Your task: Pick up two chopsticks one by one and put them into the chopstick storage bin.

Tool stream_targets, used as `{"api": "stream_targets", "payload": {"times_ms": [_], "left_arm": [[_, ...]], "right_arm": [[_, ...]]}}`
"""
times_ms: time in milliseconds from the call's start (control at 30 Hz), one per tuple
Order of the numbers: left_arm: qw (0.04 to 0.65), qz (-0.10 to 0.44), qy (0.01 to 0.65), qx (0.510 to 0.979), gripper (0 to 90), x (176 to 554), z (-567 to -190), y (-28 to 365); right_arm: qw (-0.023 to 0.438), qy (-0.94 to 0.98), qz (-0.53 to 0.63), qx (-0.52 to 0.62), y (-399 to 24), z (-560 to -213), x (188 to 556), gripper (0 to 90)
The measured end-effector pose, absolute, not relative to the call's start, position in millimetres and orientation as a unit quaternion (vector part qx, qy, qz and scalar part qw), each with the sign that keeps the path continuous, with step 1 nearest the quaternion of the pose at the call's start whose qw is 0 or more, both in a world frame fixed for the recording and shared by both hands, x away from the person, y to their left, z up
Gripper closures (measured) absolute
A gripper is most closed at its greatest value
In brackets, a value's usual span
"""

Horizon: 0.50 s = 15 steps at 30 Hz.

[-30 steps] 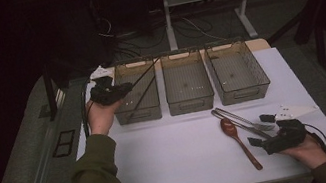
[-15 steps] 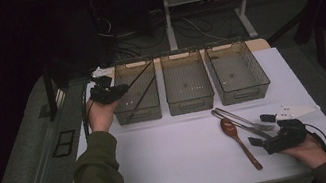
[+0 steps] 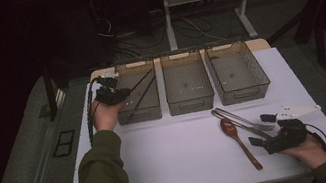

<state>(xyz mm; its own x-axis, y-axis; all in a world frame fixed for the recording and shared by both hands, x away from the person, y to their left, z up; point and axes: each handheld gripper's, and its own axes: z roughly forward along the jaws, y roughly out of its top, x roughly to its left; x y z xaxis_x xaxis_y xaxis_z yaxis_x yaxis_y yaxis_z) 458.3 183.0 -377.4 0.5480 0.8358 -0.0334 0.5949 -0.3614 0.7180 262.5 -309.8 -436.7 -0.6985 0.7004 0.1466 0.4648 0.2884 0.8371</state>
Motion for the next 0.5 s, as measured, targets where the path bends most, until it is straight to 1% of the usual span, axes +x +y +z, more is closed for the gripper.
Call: {"api": "stream_targets", "payload": {"times_ms": [167,333,433,500], "left_arm": [[0.335,0.170,0.443,0.814,85.0,460,-383,179],[0.328,0.155,0.447,0.817,84.6,462,-387,179],[0.331,0.159,0.446,0.816,83.8,461,-389,180],[0.333,0.162,0.447,0.814,81.6,461,-389,181]], "right_arm": [[0.124,0.792,0.470,0.369,-310,-437,262,2.3],[0.124,0.793,0.470,0.368,-310,-437,262,2.3],[0.123,0.793,0.469,0.368,-310,-437,262,2.3],[0.123,0.793,0.470,0.368,-310,-437,262,2.3]]}}
